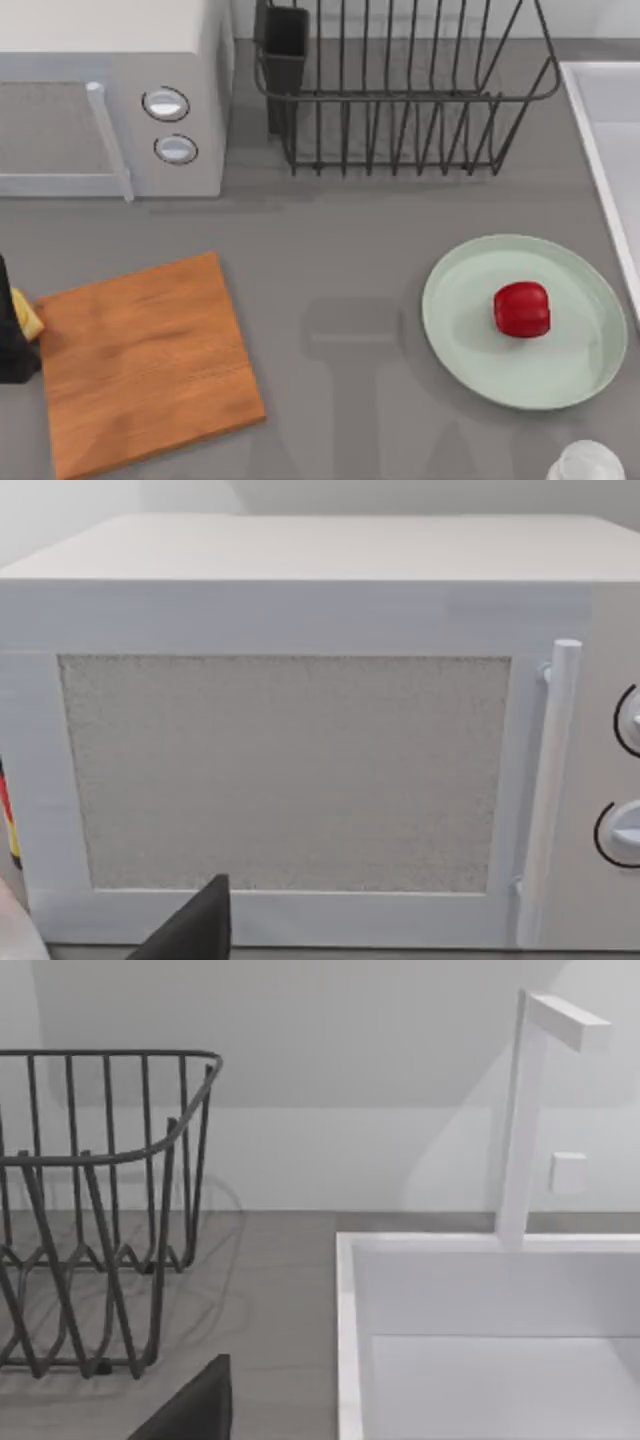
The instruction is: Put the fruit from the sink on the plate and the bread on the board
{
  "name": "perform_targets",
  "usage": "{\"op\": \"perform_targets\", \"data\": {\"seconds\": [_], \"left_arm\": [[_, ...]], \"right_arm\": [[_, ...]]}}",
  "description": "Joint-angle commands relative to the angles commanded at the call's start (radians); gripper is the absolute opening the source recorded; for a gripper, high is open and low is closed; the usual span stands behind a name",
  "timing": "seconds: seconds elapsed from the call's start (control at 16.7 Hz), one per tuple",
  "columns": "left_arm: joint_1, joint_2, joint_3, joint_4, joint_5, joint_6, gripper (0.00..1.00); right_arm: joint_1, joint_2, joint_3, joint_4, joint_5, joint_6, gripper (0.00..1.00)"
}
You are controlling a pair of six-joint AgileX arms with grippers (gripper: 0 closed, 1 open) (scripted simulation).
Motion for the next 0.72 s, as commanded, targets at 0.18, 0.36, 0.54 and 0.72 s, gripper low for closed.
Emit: {"op": "perform_targets", "data": {"seconds": [0.18,0.36,0.54,0.72], "left_arm": [[0.000,0.000,0.000,0.000,0.000,0.000,1.00],[0.000,0.000,0.000,0.000,0.000,0.000,1.00],[0.042,0.058,0.040,-0.020,0.049,0.061,1.00],[0.140,0.205,0.122,-0.075,0.156,0.216,1.00]], "right_arm": [[0.000,-0.001,-0.001,0.001,0.000,0.000,1.00],[0.000,-0.001,-0.001,0.001,0.000,0.000,1.00],[0.000,-0.001,-0.001,0.001,0.000,0.000,1.00],[0.000,-0.001,-0.001,0.001,0.000,0.000,1.00]]}}
